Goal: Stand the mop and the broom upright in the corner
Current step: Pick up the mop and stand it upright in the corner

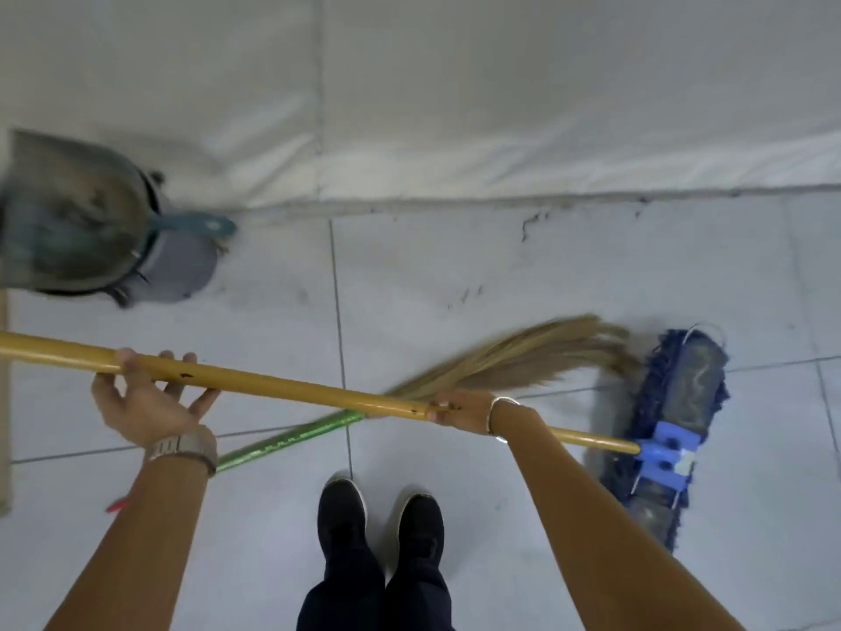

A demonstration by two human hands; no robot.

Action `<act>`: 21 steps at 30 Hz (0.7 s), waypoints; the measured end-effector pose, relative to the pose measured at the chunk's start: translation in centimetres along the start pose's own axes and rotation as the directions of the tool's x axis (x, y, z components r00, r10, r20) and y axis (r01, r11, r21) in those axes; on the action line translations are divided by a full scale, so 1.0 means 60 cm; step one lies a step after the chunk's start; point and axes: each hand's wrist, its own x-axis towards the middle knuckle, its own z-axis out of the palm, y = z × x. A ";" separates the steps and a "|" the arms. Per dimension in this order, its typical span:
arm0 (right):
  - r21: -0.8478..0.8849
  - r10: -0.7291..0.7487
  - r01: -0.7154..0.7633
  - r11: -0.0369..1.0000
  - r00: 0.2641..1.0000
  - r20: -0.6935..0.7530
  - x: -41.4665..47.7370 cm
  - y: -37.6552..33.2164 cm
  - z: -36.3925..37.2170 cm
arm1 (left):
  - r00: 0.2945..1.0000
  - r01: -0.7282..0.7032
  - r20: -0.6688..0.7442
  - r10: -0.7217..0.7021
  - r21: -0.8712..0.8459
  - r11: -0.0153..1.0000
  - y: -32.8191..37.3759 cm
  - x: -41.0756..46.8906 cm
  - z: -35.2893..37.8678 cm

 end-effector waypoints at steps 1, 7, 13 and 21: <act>0.011 -0.027 0.027 1.000 1.000 -0.010 -0.028 -0.034 -0.018 | 0.999 -0.038 0.027 0.039 -0.028 0.999 0.055 -0.010 0.004; 0.048 -0.157 0.171 0.984 0.965 -0.209 -0.231 -0.236 -0.116 | 0.922 -0.268 0.242 0.303 -0.168 0.949 0.409 -0.114 0.016; 0.020 -0.357 0.401 0.916 0.837 -0.414 -0.447 -0.407 -0.155 | 0.727 -0.496 0.331 0.602 -0.354 0.793 0.733 -0.300 -0.034; 0.068 -0.534 0.635 0.770 0.699 -0.476 -0.652 -0.574 -0.105 | 0.518 -0.646 0.350 0.781 -0.439 0.625 0.976 -0.498 -0.180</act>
